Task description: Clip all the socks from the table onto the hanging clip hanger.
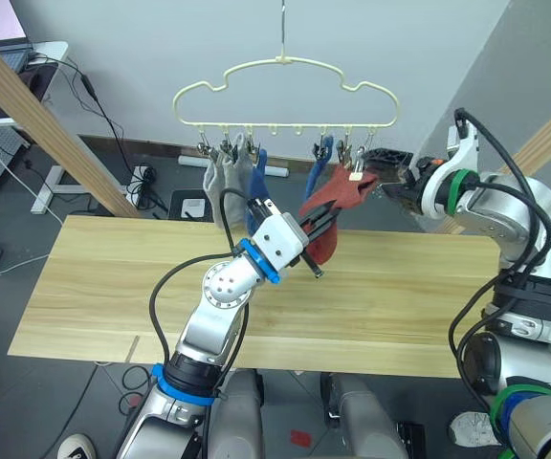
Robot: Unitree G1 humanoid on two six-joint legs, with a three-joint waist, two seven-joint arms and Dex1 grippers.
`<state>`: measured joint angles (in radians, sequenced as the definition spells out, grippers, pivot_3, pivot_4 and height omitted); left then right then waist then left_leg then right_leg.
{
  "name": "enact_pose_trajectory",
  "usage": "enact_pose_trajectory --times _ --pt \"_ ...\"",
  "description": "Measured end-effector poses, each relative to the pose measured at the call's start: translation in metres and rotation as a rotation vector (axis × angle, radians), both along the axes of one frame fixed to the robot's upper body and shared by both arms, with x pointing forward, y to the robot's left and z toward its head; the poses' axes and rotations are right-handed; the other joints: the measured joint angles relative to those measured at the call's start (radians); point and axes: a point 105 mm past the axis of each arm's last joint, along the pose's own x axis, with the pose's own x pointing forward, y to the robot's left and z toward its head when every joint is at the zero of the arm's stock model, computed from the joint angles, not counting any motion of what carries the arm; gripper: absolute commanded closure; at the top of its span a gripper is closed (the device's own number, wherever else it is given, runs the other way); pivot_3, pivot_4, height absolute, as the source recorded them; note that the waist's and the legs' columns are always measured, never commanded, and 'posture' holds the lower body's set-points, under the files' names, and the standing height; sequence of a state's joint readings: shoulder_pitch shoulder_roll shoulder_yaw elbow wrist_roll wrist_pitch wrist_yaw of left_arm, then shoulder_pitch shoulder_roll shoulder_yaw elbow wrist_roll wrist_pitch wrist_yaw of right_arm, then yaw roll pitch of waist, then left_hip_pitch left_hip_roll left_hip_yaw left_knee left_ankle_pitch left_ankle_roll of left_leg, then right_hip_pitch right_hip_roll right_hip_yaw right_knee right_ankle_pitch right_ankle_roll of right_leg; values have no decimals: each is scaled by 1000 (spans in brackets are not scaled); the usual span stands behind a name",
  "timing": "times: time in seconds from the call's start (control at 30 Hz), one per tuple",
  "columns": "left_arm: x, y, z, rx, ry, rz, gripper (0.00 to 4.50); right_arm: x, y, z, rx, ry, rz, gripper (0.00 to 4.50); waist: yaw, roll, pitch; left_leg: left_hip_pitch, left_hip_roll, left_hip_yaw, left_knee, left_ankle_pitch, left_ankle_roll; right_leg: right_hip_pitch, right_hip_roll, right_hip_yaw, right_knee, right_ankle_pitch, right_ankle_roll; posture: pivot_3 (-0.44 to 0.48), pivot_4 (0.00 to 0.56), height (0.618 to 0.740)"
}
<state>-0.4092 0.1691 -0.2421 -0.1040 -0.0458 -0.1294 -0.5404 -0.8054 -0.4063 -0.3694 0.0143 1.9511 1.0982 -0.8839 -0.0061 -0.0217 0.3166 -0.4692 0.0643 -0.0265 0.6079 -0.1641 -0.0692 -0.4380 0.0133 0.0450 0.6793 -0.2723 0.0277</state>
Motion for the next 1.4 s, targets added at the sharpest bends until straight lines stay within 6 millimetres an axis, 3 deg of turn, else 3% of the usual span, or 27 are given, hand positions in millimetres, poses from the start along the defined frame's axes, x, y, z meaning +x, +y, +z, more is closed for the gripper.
enact_pose_trajectory --times 0.17,0.27,0.37,0.43,0.53,0.67,0.77,0.97,1.17,1.23,1.4 --pt "5 -4 -4 6 31 0 4500 -18 -11 7 -36 -139 137 17 2 0 0 0 0 1 0 0 0 0 0 1 0 0 0 22 320 740" --pt "9 -6 -7 5 63 3 3840 -36 -20 10 -156 -234 206 0 4 0 0 0 -1 1 0 0 0 0 0 2 0 0 0 14 319 740" --pt "13 -9 -8 -13 119 -9 2904 -54 -26 8 -407 -346 249 0 3 1 0 0 0 1 1 0 0 0 0 1 -1 0 0 7 317 740" --pt "16 -13 -16 -14 200 -18 2223 -58 -29 -9 -542 -376 251 0 3 0 0 1 0 0 1 0 0 1 0 1 -1 -1 1 7 317 740" --pt "21 -12 -39 9 345 -4 1319 -60 -29 -42 -661 -391 278 0 -2 1 0 1 0 1 2 0 0 0 0 2 0 -1 2 9 314 740" --pt "19 -2 -69 43 480 24 17 -58 -33 -53 -761 -491 252 0 -4 1 0 2 0 0 3 0 0 1 0 1 1 -1 2 27 310 740" --pt "17 23 -96 65 587 90 17 -59 -38 -75 -829 -507 230 0 -4 1 0 2 0 0 3 0 -1 2 0 1 1 -1 2 42 306 740" --pt "10 109 -145 65 776 404 17 -62 -49 -136 -941 -445 132 0 4 1 0 3 0 0 3 1 -2 2 0 1 1 0 2 103 292 740" --pt "-4 196 -156 135 767 747 17 -78 -50 -174 -997 -407 108 0 16 2 -1 4 0 0 3 2 -3 3 -1 1 1 0 3 150 277 740" --pt "-11 212 -159 145 778 803 17 -83 -50 -181 -1011 -393 115 0 21 2 -2 4 0 1 3 2 -3 3 -1 1 1 1 4 169 272 740" --pt "-24 230 -168 125 823 848 17 -82 -51 -189 -1016 -371 83 0 32 -2 -7 4 0 0 3 3 -3 3 -1 1 1 1 4 178 268 740"
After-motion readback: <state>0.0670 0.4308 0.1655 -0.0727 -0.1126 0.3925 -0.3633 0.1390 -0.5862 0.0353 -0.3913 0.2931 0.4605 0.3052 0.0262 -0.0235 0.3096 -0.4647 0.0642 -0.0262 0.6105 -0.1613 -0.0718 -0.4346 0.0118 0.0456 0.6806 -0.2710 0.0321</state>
